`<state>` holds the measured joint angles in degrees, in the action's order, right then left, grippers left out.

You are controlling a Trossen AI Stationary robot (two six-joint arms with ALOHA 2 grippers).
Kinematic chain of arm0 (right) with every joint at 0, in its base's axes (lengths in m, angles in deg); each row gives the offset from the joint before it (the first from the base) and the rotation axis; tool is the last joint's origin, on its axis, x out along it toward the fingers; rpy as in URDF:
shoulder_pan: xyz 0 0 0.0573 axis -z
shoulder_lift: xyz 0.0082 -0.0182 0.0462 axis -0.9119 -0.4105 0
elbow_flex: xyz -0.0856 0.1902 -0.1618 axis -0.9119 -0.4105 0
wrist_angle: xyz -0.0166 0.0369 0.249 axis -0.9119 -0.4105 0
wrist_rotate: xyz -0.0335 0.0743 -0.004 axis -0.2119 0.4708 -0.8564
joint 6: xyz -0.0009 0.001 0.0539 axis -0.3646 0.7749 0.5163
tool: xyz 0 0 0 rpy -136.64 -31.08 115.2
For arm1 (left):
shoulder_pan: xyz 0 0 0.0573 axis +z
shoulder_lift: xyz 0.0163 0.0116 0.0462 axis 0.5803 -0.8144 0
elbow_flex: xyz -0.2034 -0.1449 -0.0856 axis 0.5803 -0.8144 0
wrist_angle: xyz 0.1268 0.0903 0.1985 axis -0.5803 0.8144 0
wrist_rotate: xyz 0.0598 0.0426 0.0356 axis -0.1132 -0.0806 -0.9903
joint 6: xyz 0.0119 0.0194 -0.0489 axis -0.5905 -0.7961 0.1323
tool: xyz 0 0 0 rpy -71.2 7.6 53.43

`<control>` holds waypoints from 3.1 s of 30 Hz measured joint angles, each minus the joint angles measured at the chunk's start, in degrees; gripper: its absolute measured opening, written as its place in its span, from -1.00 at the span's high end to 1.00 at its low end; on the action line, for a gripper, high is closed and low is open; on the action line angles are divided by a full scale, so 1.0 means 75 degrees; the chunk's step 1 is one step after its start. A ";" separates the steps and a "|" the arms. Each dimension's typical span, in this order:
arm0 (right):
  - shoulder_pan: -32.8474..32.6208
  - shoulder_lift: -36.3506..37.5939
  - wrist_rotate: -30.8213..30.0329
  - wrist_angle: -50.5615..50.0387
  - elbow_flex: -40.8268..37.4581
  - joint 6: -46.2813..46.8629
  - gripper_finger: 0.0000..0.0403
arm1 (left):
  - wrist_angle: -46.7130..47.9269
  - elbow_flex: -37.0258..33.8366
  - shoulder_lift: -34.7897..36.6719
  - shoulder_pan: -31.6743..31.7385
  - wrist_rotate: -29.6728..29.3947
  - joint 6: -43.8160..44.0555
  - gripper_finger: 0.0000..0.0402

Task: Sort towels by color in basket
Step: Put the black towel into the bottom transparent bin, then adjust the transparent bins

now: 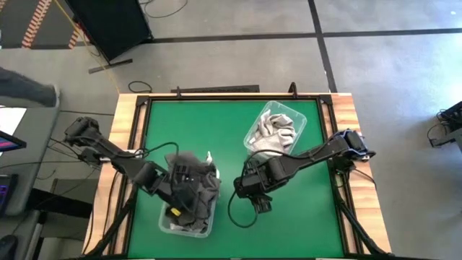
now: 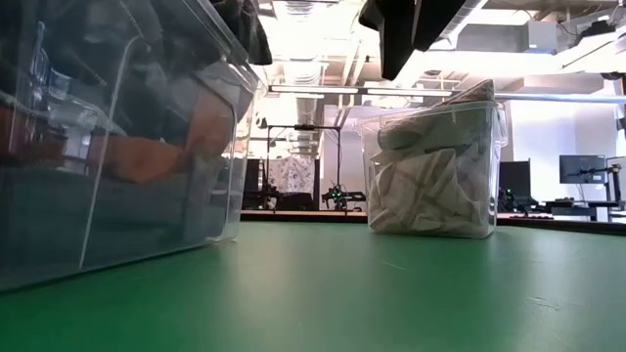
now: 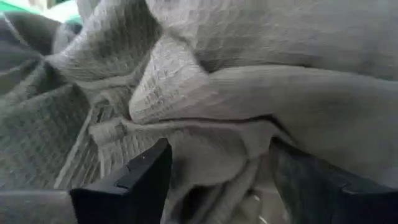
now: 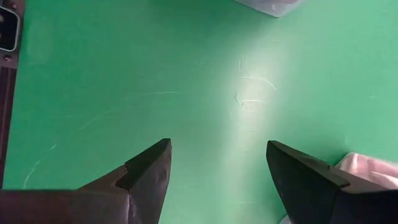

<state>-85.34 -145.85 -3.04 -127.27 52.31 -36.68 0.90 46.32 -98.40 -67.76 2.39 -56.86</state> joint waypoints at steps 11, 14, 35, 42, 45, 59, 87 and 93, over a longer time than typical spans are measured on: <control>0.0003 -0.0003 -0.0106 0.0000 0.0000 0.0000 -0.44 | 0.1145 0.1102 0.0018 -0.0886 -0.0319 0.0731 -0.26; 0.0003 -0.0003 -0.0106 0.0000 0.0000 0.0000 -0.44 | 0.0951 0.1249 0.0020 -0.1255 -0.0308 0.0920 -0.26; -0.0303 -0.0003 -0.0242 -0.0051 0.0000 0.0074 -0.44 | -0.0249 0.1235 -0.1378 -0.2584 -0.0374 0.1413 -0.26; -0.0276 -0.0003 -0.0919 -0.0950 -0.0003 0.0394 -0.44 | 0.0070 0.1238 -0.1379 -0.2312 -0.0492 0.1225 -0.26; -0.0271 -0.0003 -0.1172 -0.1357 -0.0003 0.0641 -0.44 | 0.0110 0.1238 -0.1306 -0.2301 -0.0523 0.1083 -0.26; -0.0649 -0.0003 -0.2787 -0.2419 -0.0003 0.1152 -0.44 | 0.0276 0.1238 -0.1201 -0.2301 -0.0386 0.1256 -0.26; 0.0208 0.0630 -0.4373 -0.3429 -0.1905 0.2656 -0.44 | 0.0854 0.1241 -0.1195 -0.2353 0.0344 0.2366 -0.26; 0.0214 0.1477 -0.4178 -0.3495 -0.2916 0.3522 -0.44 | 0.0859 0.1241 -0.1195 -0.2353 0.0459 0.2477 -0.26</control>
<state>-83.74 -134.78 -34.38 -153.48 30.45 -10.26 7.35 55.62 -107.36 -85.40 5.83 -38.29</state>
